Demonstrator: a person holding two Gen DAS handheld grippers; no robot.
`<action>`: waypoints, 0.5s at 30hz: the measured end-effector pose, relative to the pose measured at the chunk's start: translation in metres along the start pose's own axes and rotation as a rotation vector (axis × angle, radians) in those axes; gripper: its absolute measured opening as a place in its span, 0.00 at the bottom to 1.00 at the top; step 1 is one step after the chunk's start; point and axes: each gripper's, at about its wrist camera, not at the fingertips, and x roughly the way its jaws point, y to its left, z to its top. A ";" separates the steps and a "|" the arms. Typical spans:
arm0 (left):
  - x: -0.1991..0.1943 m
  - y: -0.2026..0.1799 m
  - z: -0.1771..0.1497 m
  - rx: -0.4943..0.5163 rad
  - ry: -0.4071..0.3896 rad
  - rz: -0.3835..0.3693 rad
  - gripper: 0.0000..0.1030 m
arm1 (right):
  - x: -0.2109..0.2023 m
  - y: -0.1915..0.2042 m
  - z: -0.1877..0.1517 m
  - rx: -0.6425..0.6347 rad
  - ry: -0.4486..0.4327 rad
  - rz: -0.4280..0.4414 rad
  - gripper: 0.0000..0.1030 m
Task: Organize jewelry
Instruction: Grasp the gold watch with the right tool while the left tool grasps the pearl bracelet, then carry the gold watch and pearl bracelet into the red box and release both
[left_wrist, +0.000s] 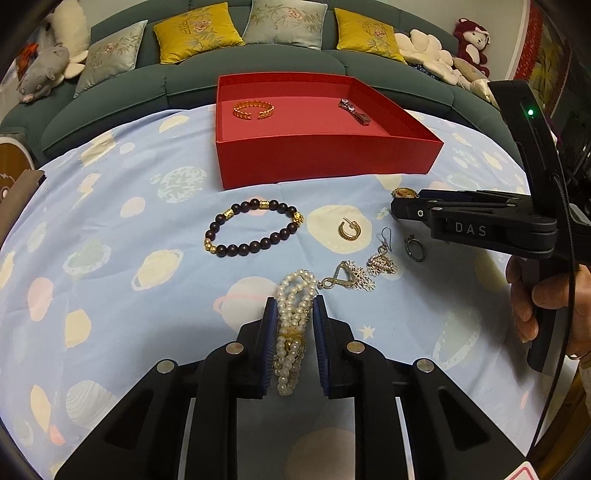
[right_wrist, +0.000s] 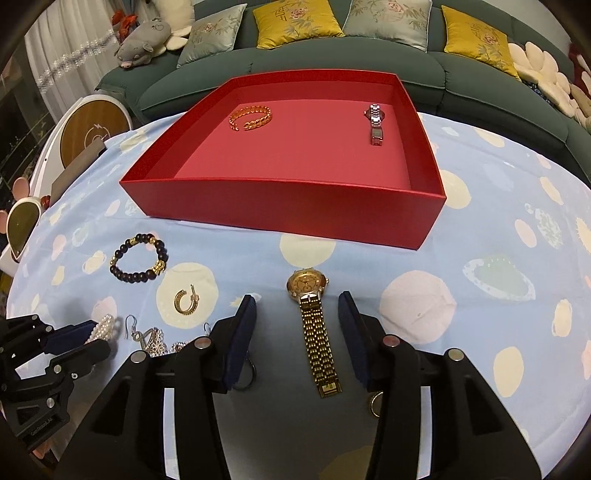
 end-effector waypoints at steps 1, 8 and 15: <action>-0.001 0.001 0.001 -0.003 -0.003 0.001 0.16 | 0.001 0.000 0.001 0.002 -0.002 -0.007 0.39; -0.013 0.009 0.007 -0.032 -0.027 0.000 0.16 | 0.003 0.002 0.005 0.018 -0.011 -0.045 0.21; -0.040 0.008 0.031 -0.058 -0.102 -0.027 0.16 | -0.021 0.015 0.015 0.022 -0.077 -0.019 0.21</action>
